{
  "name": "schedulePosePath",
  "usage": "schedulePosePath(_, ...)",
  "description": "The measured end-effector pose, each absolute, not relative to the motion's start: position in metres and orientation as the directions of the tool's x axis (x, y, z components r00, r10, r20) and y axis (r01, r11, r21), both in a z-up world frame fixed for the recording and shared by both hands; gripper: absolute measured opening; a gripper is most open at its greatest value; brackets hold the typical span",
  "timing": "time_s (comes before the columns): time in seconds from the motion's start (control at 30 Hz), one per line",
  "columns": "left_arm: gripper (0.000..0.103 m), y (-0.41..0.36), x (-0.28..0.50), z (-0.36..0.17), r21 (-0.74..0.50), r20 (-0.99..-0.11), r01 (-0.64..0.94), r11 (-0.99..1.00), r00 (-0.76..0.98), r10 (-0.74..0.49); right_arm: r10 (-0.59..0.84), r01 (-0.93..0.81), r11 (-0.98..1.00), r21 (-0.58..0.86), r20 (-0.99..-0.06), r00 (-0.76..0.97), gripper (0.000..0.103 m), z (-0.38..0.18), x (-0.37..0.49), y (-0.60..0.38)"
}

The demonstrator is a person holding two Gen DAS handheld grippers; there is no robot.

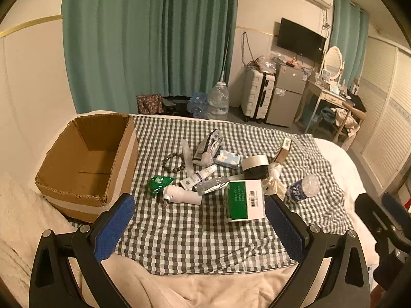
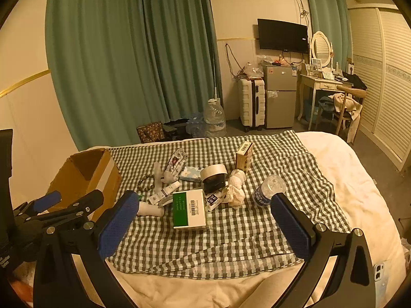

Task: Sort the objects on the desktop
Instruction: 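Move both tools toward the cluttered items on the gingham cloth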

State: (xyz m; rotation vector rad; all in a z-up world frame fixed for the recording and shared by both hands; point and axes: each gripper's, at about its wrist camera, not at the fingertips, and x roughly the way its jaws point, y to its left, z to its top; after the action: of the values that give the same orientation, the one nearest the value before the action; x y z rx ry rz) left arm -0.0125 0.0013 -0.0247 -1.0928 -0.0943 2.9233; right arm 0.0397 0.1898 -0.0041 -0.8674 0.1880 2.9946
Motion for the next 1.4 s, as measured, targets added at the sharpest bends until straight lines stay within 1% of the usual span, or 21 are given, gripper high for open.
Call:
schedulePosePath(0.13,0.103,0.007,-0.017,-0.034,-0.059,-0.669,-0.006,-0.998,-0.742,0.044,0.012,-0.056,-0.996,0.067,-0.533,-0.846,0.103,-0.007,0.036,0.19)
schedulePosePath(0.27,0.103,0.015,-0.021,-0.043,-0.05,-0.666,-0.025,-0.998,-0.744,0.052,0.022,-0.066,-0.996,0.061,-0.544,-0.839,0.103,-0.016,0.03,0.198)
schedulePosePath(0.53,0.103,0.041,-0.034,-0.074,-0.049,-0.695,-0.069,-0.996,-0.714,0.084,0.017,-0.098,-0.989,0.107,-0.584,-0.812,0.103,-0.045,0.014,0.228)
schedulePosePath(0.7,0.103,0.06,-0.047,-0.095,-0.072,-0.726,-0.091,-0.993,-0.678,0.115,0.035,-0.144,-0.981,0.132,-0.608,-0.793,0.103,-0.067,0.006,0.253)
schedulePosePath(0.93,0.103,0.089,-0.069,-0.122,-0.07,-0.756,-0.125,-0.99,-0.641,0.135,0.058,-0.216,-0.962,0.165,-0.653,-0.755,0.103,-0.101,-0.011,0.283)
schedulePosePath(1.17,0.103,0.109,-0.092,-0.15,-0.066,-0.786,-0.115,-0.991,-0.606,0.123,0.058,-0.252,-0.948,0.196,-0.671,-0.739,0.103,-0.121,-0.04,0.303)
schedulePosePath(1.27,0.103,0.113,-0.102,-0.161,-0.043,-0.792,-0.08,-0.996,-0.605,0.083,0.064,-0.256,-0.948,0.19,-0.672,-0.737,0.103,-0.13,-0.06,0.307)
schedulePosePath(1.4,0.103,0.115,-0.113,-0.172,-0.049,-0.796,-0.051,-0.997,-0.601,0.07,0.093,-0.291,-0.939,0.183,-0.679,-0.728,0.103,-0.145,-0.083,0.312)
